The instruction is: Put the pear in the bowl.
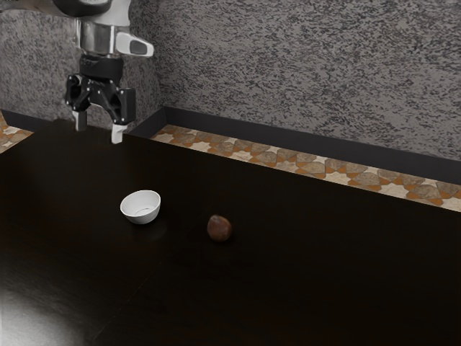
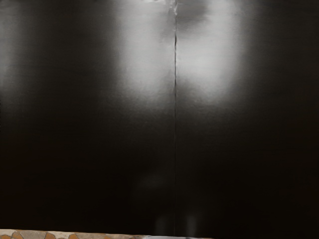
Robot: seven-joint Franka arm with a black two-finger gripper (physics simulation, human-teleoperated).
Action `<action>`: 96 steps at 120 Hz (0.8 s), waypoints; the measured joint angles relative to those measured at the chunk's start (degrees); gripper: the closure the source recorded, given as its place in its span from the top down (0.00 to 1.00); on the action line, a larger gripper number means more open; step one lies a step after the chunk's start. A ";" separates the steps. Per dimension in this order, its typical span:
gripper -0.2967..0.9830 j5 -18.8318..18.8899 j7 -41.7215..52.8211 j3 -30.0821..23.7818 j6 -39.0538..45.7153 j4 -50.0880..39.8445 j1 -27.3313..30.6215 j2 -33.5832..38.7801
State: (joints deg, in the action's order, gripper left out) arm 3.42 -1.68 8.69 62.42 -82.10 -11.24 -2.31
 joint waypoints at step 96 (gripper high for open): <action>0.77 -0.01 -2.16 -0.31 32.04 -10.01 -1.08 -7.74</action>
State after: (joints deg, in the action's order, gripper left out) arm 3.41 -3.84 8.37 94.47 -92.11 -12.32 -10.05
